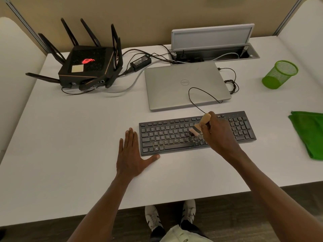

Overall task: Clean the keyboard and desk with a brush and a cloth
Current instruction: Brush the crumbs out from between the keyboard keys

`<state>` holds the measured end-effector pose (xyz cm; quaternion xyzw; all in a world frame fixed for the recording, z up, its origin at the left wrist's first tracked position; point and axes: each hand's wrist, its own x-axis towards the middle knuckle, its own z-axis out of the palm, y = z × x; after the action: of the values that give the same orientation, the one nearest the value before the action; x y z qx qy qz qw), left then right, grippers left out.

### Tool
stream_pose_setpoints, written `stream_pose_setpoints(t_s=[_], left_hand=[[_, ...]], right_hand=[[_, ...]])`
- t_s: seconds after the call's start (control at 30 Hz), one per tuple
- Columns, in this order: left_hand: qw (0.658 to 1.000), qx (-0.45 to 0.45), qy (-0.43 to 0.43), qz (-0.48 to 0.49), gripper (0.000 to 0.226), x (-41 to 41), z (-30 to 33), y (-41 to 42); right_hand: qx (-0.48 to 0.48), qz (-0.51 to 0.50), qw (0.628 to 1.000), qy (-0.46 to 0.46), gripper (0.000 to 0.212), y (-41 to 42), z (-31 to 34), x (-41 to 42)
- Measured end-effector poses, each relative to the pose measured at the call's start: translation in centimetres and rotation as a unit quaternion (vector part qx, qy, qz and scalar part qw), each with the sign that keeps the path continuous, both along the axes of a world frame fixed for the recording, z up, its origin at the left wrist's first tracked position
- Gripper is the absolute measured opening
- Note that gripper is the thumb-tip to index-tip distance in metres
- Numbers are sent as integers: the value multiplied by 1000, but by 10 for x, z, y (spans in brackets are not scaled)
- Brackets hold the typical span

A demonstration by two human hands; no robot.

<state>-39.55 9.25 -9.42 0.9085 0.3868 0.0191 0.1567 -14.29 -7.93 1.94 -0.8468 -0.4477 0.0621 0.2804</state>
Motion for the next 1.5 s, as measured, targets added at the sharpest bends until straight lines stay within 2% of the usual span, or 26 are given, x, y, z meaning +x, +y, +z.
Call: stream_pose_setpoints(t_s=[0.17,0.4,0.57,0.73,0.87,0.97,1.13,1.3,1.4,1.5], left_hand=[[1000,-7,-5,5,138,0,2,-1],[1000,-13,-9,5,139,0,1,-1],[1000,-13,-3,6,137,0,3,0],[1000,-14,-4,6,138,0,2,-1],[1000,-14,-10,5,137,0,2,-1],[1000,-14,-6,5,137,0,3,-1],[1000,-6,-10,4,136,0,1,-1],[1000,-3,-5,3,137,0,1,0],[1000,-5,-1,3,137,0,2,0],[1000,-5,-2,5,137,0,1,-1]], right_hand=[[-23,148,988,-32,5,2,-1,3],[-13,129,990,-57,8,-12,2,29],[-13,178,983,-39,9,-7,0,21],[-48,158,983,-80,16,-19,1,35],[-9,176,983,-51,10,-9,3,22],[-16,179,983,-43,9,-11,-2,24],[-48,158,982,-89,19,-16,-1,30],[-16,166,985,-44,9,-8,0,18],[-33,131,990,-43,8,-17,-1,29],[-22,53,998,-40,3,-17,3,37]])
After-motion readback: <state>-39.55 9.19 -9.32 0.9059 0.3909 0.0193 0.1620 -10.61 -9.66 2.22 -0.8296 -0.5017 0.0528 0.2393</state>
